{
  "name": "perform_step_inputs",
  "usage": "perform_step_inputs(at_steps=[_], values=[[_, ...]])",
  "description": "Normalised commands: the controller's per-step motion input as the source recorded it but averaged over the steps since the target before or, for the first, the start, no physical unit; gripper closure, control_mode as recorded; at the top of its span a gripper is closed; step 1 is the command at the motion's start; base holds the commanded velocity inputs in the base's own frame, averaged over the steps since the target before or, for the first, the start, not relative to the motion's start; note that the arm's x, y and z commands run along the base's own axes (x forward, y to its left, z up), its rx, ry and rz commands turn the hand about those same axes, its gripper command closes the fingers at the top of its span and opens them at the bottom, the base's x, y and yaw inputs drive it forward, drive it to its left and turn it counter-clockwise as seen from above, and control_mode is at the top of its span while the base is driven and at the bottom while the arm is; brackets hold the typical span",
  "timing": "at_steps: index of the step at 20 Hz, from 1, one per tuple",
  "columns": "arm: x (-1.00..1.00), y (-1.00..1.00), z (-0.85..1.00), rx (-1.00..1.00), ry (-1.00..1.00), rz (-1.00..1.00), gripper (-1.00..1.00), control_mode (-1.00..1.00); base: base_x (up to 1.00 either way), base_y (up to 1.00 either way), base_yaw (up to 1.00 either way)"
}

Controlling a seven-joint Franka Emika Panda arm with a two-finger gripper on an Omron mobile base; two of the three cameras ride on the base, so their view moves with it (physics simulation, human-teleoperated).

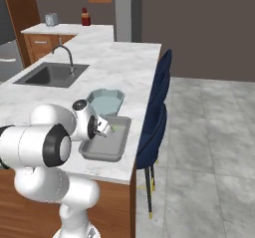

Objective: Place the cold items (eggplant and broccoli) from the fridge in one tupperware on the dining counter. Place the warm items (kebab skewer and hot dog) in the stove area in another tupperware.

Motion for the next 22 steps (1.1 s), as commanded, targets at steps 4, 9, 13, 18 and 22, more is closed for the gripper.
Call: perform_step_inputs(at_steps=[4, 9, 13, 18, 22], values=[[-0.02, -0.01, 0.92, 0.00, 0.01, 0.22, -1.00, -1.00, 0.00, 0.00, 0.00], [0.01, -0.01, 0.47, 0.00, 0.53, 0.30, -1.00, -1.00, 0.00, 0.00, 0.00], [0.34, 0.00, -0.40, -0.06, 0.68, 0.24, -1.00, -1.00, 0.00, 0.00, 0.00], [-0.49, 0.03, -0.75, -0.14, 0.38, 0.25, -1.00, -1.00, 0.00, 0.00, 0.00], [-1.00, 0.00, -0.93, -0.19, 0.04, 0.28, -1.00, -1.00, 0.00, 0.00, 0.00]])
